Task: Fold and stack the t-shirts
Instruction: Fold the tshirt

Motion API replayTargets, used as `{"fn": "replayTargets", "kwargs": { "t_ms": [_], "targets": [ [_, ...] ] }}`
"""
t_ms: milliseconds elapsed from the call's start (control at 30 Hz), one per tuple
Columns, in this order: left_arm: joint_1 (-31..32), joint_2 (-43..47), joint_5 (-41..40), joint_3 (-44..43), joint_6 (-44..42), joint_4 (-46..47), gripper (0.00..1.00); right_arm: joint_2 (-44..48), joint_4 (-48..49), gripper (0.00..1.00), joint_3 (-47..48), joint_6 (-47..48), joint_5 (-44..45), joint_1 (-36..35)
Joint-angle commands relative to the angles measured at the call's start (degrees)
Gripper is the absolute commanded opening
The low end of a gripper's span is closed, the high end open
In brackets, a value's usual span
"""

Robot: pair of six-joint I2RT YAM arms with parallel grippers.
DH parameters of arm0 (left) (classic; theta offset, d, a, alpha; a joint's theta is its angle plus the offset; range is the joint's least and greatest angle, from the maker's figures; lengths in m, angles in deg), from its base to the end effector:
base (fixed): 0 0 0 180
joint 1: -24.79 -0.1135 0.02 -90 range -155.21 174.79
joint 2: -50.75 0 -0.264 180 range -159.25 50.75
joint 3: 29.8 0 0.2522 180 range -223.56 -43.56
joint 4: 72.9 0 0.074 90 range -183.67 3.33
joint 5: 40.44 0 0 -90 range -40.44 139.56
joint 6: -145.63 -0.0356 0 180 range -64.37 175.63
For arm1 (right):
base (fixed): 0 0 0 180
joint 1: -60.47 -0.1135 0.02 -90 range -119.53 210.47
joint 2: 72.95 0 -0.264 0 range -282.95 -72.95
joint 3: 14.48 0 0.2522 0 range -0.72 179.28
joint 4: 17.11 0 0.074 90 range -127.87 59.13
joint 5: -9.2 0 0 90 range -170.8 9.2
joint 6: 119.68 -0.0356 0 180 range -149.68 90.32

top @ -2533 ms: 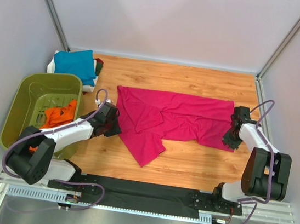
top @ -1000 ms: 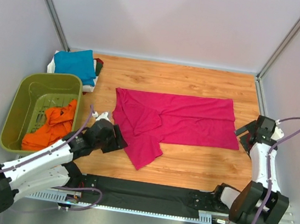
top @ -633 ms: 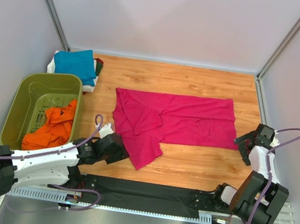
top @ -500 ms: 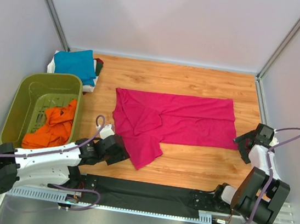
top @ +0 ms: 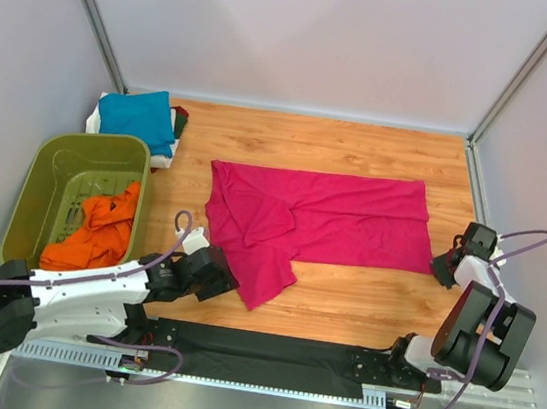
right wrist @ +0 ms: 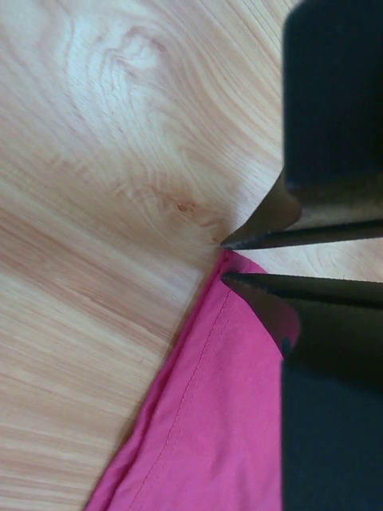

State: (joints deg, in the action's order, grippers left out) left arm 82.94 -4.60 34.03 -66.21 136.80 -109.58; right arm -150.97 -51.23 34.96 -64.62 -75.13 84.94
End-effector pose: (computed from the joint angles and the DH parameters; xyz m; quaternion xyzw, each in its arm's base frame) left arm 0.0976 -0.1390 0.1594 -0.2280 0.9196 -0.2297 0.2228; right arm 0.2141 -0.1013 0.1539 0.4911 0.8372 -0.0264 0.2391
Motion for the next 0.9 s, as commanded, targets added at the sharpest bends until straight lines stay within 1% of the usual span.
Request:
{"fn": "replayTargets", "kwargs": {
  "t_ms": [0,33,67,167,433,600,667,700,733,767,833,867],
  "targets": [
    [0.65,-1.77,0.5,-0.2,1.1,3.67,0.59,-0.64,0.14,0.18,0.7,-0.04,2.15,0.23],
    [0.91,-3.26,0.41,-0.54,1.45,3.93,0.59,-0.82,-0.03,0.15,0.97,0.13,2.32,0.14],
    [1.17,-4.05,0.59,-0.55,2.15,4.45,0.59,-0.82,-0.12,0.08,1.06,0.39,2.33,0.23],
    [1.79,-6.52,0.94,-0.64,2.94,6.13,0.59,-1.26,0.32,0.0,1.32,0.4,1.62,0.23],
    [3.81,-7.23,-1.52,-0.55,7.07,5.16,0.6,-1.44,0.67,0.0,2.02,0.31,0.04,0.23],
    [7.15,-7.92,-4.06,-2.21,9.36,3.32,0.6,-1.08,0.85,0.0,2.11,0.31,-0.66,0.14],
    [8.2,-8.37,-5.47,-2.66,11.98,1.47,0.59,-1.26,0.94,0.0,2.11,0.05,-0.92,0.14],
    [8.29,-8.89,-5.56,-2.4,12.87,1.56,0.58,-1.26,1.02,0.0,2.11,0.05,-1.27,0.23],
    [8.29,-9.07,-5.56,-1.35,13.23,3.56,0.57,-1.26,1.11,0.0,2.11,0.13,-1.54,0.23],
    [8.38,-9.42,-5.22,-0.82,13.84,4.89,0.54,-1.17,1.2,0.0,2.11,0.13,-1.72,0.23],
    [8.38,-11.09,-4.78,-0.46,14.2,6.82,0.52,-1.0,1.11,0.0,2.29,0.13,-1.89,0.23],
    [8.38,-11.79,-4.51,-0.72,14.02,7.01,0.49,-1.0,1.11,0.0,2.37,0.22,-1.98,0.23]
  ]
}}
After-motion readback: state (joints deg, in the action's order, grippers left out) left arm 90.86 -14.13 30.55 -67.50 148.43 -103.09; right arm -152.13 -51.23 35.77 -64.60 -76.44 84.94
